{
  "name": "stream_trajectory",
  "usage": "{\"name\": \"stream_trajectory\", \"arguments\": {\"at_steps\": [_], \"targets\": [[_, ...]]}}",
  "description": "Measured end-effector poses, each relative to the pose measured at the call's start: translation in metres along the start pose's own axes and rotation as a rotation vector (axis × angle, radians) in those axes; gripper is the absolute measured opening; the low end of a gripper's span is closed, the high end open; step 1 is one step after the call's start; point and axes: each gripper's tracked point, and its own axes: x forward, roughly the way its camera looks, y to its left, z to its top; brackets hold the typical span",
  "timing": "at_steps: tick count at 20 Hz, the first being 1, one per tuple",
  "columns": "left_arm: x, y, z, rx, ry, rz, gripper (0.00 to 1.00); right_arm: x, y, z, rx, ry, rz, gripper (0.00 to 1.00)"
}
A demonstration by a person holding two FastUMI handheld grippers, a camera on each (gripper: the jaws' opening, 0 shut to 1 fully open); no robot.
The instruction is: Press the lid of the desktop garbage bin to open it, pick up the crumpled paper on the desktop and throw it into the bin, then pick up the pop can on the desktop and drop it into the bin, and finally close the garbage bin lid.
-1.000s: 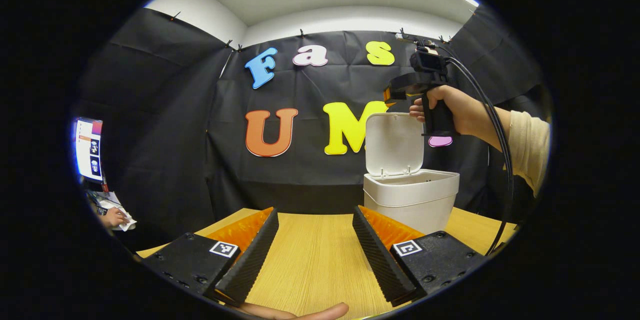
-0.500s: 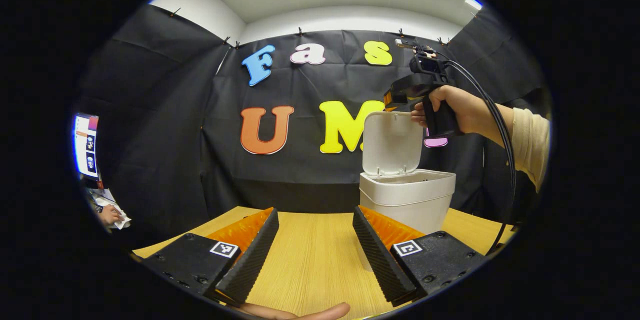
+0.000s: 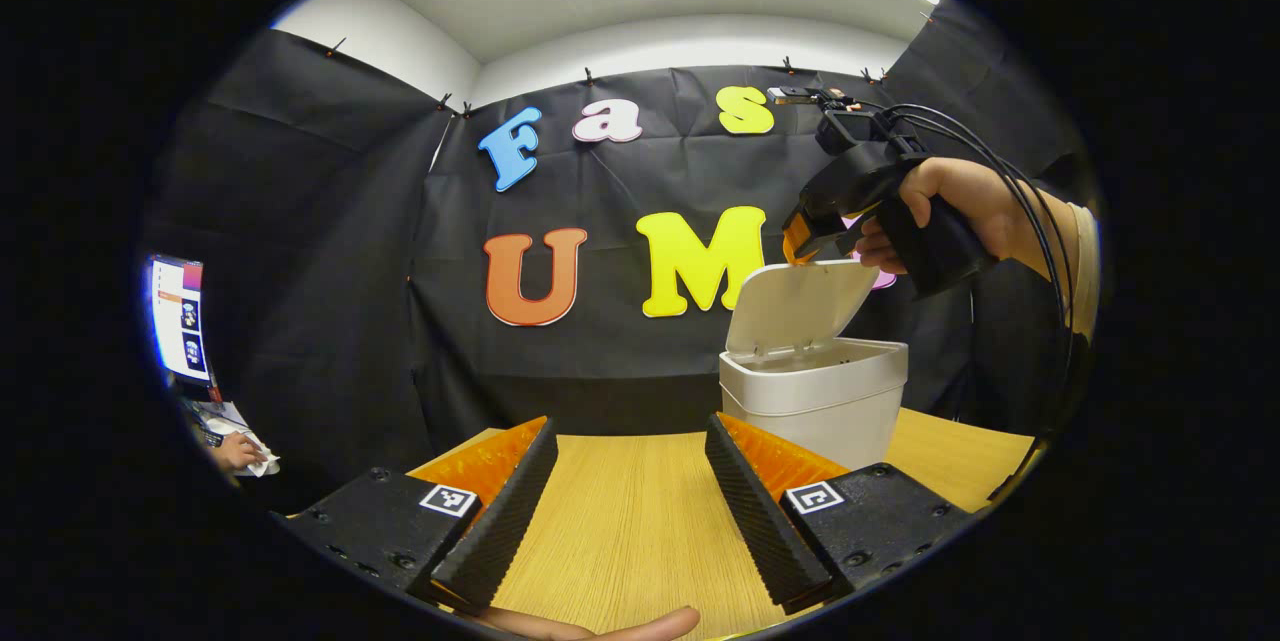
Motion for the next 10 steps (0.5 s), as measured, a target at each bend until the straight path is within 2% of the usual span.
{"name": "stream_trajectory", "arguments": {"at_steps": [4, 7, 8, 9, 10], "targets": [[0.001, -0.009, -0.002, -0.006, 0.002, -0.033, 0.96, -0.006, 0.004, -0.016, -0.007, 0.034, 0.016, 0.98], [0.003, 0.003, -0.007, -0.012, 0.017, -0.003, 0.96, -0.01, 0.007, -0.029, -0.028, 0.072, 0.018, 0.98], [0.004, 0.005, -0.009, -0.015, 0.026, 0.006, 0.96, -0.011, 0.008, -0.034, -0.026, 0.09, 0.027, 0.95], [0.006, 0.006, -0.011, -0.018, 0.033, 0.011, 0.96, -0.013, 0.01, -0.042, -0.03, 0.112, 0.034, 0.98], [0.006, 0.007, -0.012, -0.019, 0.038, 0.014, 0.96, -0.015, 0.011, -0.049, -0.032, 0.131, 0.038, 0.95]]}}
